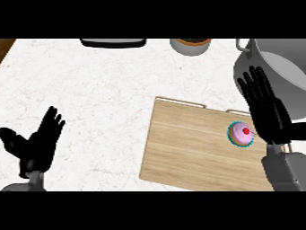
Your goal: Pick the cupcake from the tray and place it in the pot
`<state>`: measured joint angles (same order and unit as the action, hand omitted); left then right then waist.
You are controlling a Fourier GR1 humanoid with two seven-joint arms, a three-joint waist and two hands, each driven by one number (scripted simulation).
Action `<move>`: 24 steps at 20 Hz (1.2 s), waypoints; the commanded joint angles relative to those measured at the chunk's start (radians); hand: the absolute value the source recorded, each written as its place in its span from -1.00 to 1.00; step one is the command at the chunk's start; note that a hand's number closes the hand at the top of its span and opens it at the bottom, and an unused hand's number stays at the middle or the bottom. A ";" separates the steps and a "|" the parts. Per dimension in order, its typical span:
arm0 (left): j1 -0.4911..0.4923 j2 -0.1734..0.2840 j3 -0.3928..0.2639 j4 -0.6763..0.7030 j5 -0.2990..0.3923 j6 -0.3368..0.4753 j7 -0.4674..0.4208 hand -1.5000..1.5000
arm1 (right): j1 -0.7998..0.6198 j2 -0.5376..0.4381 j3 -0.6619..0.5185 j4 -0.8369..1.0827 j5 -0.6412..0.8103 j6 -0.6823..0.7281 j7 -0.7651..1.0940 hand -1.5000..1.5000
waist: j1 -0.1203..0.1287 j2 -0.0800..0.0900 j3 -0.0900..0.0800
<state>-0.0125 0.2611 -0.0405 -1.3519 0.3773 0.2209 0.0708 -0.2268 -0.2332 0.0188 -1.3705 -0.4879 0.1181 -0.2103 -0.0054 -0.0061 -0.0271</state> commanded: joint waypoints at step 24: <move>-0.055 0.035 -0.225 -0.009 -0.176 -0.206 0.021 0.00 | 0.151 -0.513 -0.042 -0.712 0.258 0.047 0.425 -1.00 | -0.002 0.002 0.023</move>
<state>-0.0838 0.3047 -0.2531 -1.3606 0.2161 0.0155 0.1014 -0.0383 -0.6450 0.0047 -2.0062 -0.1745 0.1201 -0.0229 -0.0181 -0.0050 -0.0024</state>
